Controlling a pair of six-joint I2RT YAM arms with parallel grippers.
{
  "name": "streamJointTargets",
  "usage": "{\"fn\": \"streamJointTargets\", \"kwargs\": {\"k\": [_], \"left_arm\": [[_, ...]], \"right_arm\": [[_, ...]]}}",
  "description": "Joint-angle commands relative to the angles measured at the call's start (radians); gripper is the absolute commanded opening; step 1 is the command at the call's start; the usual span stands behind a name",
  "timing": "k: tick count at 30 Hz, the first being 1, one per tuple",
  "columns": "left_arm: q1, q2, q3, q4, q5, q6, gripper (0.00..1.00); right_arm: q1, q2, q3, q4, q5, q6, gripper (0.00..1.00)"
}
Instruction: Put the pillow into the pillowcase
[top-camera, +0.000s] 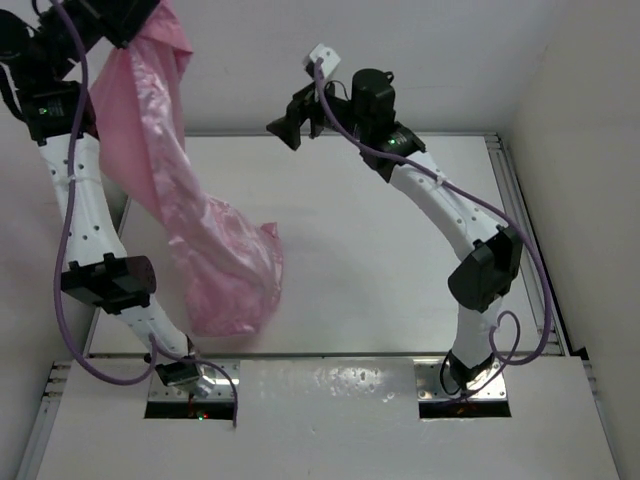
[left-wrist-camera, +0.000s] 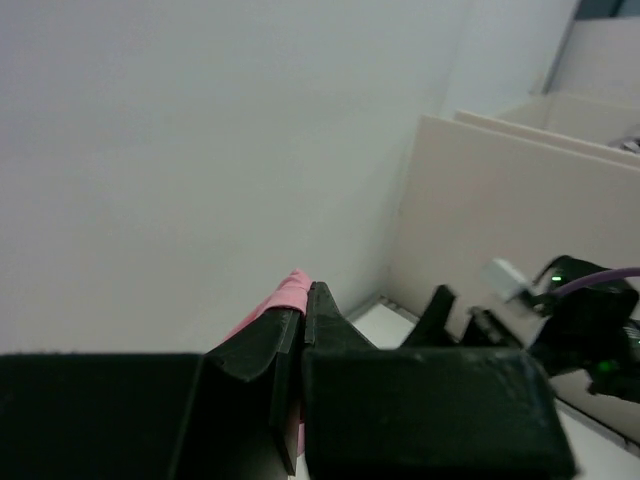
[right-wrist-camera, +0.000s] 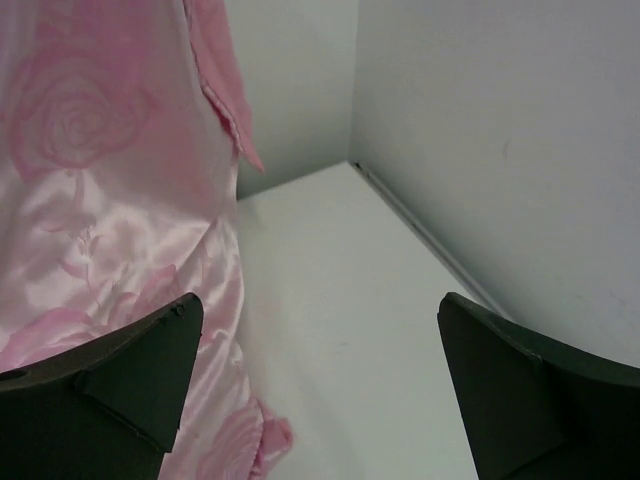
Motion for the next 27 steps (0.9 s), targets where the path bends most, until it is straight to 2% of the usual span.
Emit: {"fn": "streamJointTargets", "kwargs": {"k": [1, 2, 4, 7, 9, 12, 13, 16, 18, 22, 24, 27], "left_arm": [[-0.143, -0.085, 0.046, -0.066, 0.042, 0.143, 0.00], [-0.166, -0.082, 0.044, -0.092, 0.033, 0.168, 0.00], [-0.217, -0.069, 0.044, -0.118, 0.016, 0.199, 0.00], [-0.229, -0.038, 0.085, -0.077, -0.039, 0.170, 0.00], [-0.219, -0.009, 0.130, -0.081, -0.080, 0.171, 0.00], [-0.194, 0.000, 0.159, -0.092, -0.137, 0.176, 0.00], [-0.186, 0.004, 0.171, -0.101, -0.151, 0.180, 0.00], [-0.148, 0.002, 0.178, -0.141, -0.171, 0.200, 0.00], [-0.113, -0.009, 0.167, -0.221, -0.186, 0.223, 0.00], [-0.048, -0.062, 0.043, -0.371, -0.227, 0.332, 0.00], [-0.008, -0.108, -0.086, -0.468, -0.264, 0.387, 0.00], [0.025, -0.164, -0.273, -0.538, -0.297, 0.484, 0.00]], "right_arm": [[0.030, -0.041, -0.030, 0.106, -0.009, -0.130, 0.99], [0.032, -0.050, -0.050, 0.183, -0.030, -0.125, 0.99], [0.026, -0.075, -0.101, 0.236, -0.105, -0.064, 0.99], [0.006, -0.099, -0.132, 0.195, -0.155, -0.033, 0.99], [-0.034, -0.134, -0.208, 0.134, -0.159, -0.003, 0.99], [-0.097, -0.197, -0.401, 0.127, -0.092, 0.071, 0.99], [-0.108, -0.213, -0.500, 0.129, -0.019, 0.080, 0.99], [-0.152, -0.236, -0.637, 0.114, 0.124, 0.149, 0.99], [-0.178, -0.230, -0.687, 0.114, 0.155, 0.256, 0.99], [-0.210, -0.227, -0.838, 0.159, 0.204, 0.397, 0.99], [-0.233, -0.222, -0.903, 0.225, 0.239, 0.488, 0.99], [-0.263, -0.182, -1.006, 0.284, 0.201, 0.574, 0.99]]}}
